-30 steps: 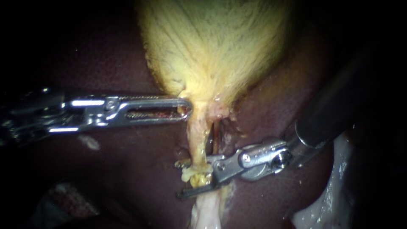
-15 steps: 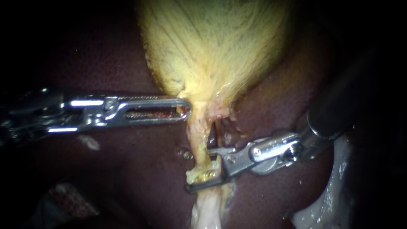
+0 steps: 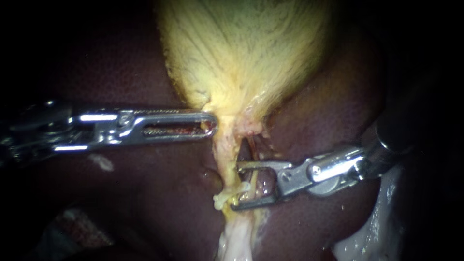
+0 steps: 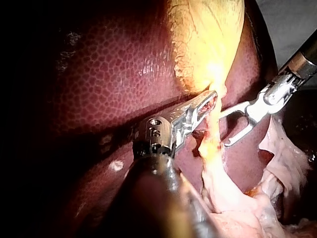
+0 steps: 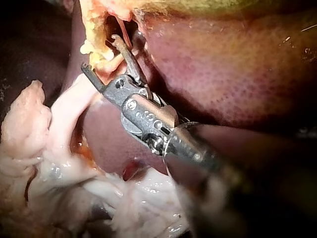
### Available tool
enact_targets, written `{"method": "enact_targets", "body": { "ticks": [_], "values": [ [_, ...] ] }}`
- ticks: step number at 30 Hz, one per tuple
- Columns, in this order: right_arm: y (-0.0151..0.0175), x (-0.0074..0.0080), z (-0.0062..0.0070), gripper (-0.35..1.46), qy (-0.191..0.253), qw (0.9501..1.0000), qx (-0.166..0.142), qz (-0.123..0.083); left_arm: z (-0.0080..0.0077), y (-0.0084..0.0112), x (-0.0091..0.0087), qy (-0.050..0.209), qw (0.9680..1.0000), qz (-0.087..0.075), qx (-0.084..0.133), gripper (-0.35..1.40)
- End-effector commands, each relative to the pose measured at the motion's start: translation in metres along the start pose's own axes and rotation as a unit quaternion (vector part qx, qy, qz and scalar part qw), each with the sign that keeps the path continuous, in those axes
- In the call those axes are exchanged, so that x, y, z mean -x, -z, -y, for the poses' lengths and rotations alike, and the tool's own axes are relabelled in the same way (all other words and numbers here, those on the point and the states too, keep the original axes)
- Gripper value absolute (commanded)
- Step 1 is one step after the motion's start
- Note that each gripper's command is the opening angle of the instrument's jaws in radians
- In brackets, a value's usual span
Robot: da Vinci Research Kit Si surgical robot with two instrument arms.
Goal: Going back first clip left tube
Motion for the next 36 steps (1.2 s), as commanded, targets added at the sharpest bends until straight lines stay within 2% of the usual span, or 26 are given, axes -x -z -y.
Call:
{"method": "enact_targets", "body": {
  "ticks": [1, 6, 14, 19, 24, 28, 30, 36],
  "values": [
    [0.0006, -0.0001, 0.0002, 0.56, 0.000, 1.0000, -0.002, -0.001, 0.0000, 0.0000, 0.0000, 0.000, 1.0000, 0.000, 0.000, -0.21],
    [0.0042, -0.0011, 0.0008, 0.55, -0.001, 0.9999, -0.008, -0.006, -0.0002, -0.0001, -0.0001, 0.000, 1.0000, 0.000, 0.000, -0.21],
    [0.0089, -0.0033, 0.0005, 0.57, 0.022, 0.9994, 0.023, -0.015, -0.0005, -0.0003, -0.0001, -0.001, 1.0000, 0.000, 0.000, -0.21],
    [0.0102, -0.0047, -0.0002, 0.60, 0.035, 0.9980, 0.046, -0.027, -0.0006, -0.0004, -0.0002, -0.001, 1.0000, 0.000, 0.000, -0.21],
    [0.0108, -0.0054, -0.0001, 0.60, 0.040, 0.9967, 0.065, -0.027, -0.0006, -0.0005, -0.0003, -0.001, 1.0000, 0.000, 0.000, -0.21],
    [0.0112, -0.0057, 0.0000, 0.60, 0.042, 0.9970, 0.054, -0.035, -0.0007, -0.0006, -0.0003, -0.001, 1.0000, 0.000, 0.000, -0.21],
    [0.0114, -0.0060, 0.0001, 0.60, 0.043, 0.9973, 0.041, -0.045, -0.0007, -0.0006, -0.0003, -0.001, 1.0000, 0.000, 0.000, -0.21],
    [0.0116, -0.0068, 0.0006, 0.60, 0.043, 0.9969, 0.035, -0.056, -0.0007, -0.0006, -0.0003, -0.001, 1.0000, 0.000, 0.000, -0.21]
  ]
}}
